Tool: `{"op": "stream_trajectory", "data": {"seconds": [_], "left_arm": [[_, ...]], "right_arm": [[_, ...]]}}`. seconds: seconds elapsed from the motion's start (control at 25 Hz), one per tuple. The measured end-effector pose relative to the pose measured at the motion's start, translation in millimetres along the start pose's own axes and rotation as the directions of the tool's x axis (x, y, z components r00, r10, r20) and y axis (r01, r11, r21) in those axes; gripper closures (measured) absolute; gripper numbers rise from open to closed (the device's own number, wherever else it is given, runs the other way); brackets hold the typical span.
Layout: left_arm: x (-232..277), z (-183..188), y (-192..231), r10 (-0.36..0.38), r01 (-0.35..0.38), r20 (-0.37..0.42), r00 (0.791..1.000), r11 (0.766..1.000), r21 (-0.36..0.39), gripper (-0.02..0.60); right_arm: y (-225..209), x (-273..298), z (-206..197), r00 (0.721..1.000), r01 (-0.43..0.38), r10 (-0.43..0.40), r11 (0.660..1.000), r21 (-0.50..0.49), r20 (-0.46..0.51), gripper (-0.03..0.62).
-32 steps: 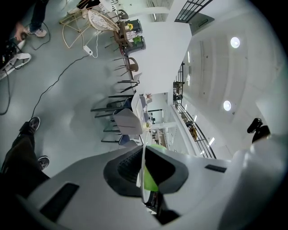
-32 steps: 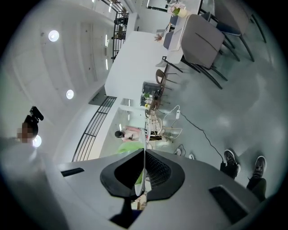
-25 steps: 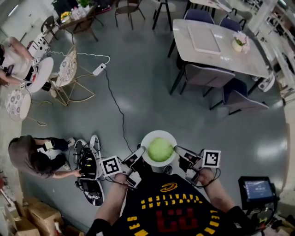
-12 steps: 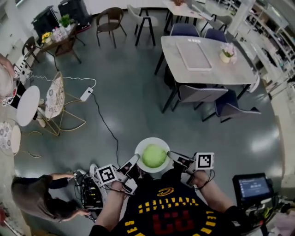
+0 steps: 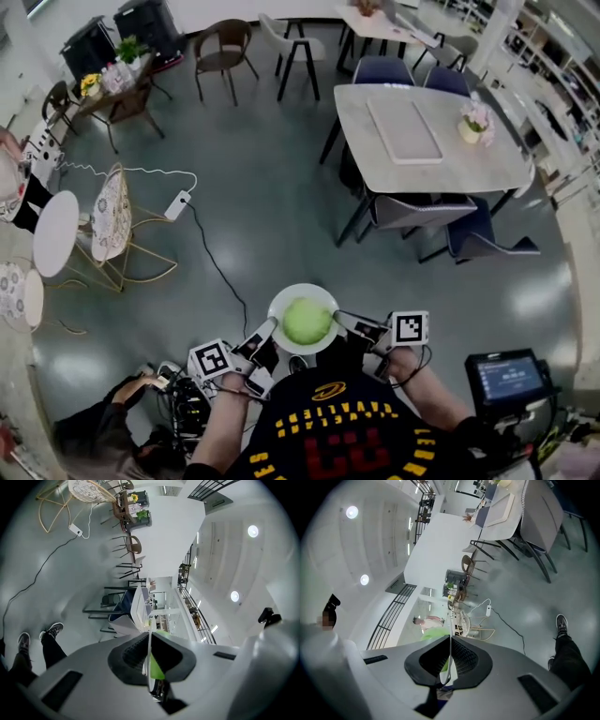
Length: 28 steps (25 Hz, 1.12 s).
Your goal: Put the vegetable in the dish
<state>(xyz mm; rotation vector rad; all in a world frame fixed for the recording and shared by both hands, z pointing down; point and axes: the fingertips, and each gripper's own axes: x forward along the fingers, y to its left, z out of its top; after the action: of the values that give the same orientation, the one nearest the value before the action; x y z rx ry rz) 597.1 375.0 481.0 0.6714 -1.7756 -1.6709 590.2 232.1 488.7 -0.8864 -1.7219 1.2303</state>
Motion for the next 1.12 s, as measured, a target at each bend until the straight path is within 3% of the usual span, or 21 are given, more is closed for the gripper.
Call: {"op": "stream_trajectory", "data": {"seconds": [0.24, 0.44, 0.6, 0.72, 1.12], "left_arm": [[33.8, 62.8, -10.3, 0.033, -0.035, 0.071, 0.997, 0.999, 0.03, 0.566], [75.3, 86.4, -19.1, 0.079, -0.085, 0.098, 0.992, 0.995, 0.057, 0.566], [116.5, 100.4, -34.5, 0.064, -0.07, 0.107, 0.992, 0.996, 0.053, 0.566], [134.9, 111.1, -31.4, 0.052, -0.056, 0.112, 0.992, 0.998, 0.033, 0.566], [160.6, 153.2, -17.3, 0.057, -0.057, 0.105, 0.993, 0.998, -0.007, 0.566]], "right_arm": [[6.1, 47.6, 65.8, 0.997, -0.055, 0.054, 0.998, -0.017, -0.061, 0.579], [2.4, 47.7, 126.2, 0.994, -0.049, 0.041, 0.996, -0.078, -0.102, 0.579], [-1.4, 47.9, 170.5, 0.994, -0.05, 0.046, 0.998, -0.036, -0.1, 0.579], [-5.4, 58.8, 187.6, 0.991, -0.082, 0.078, 0.996, -0.033, -0.106, 0.579], [-16.8, 91.0, 222.3, 0.992, -0.053, 0.052, 0.999, -0.007, -0.117, 0.579]]}}
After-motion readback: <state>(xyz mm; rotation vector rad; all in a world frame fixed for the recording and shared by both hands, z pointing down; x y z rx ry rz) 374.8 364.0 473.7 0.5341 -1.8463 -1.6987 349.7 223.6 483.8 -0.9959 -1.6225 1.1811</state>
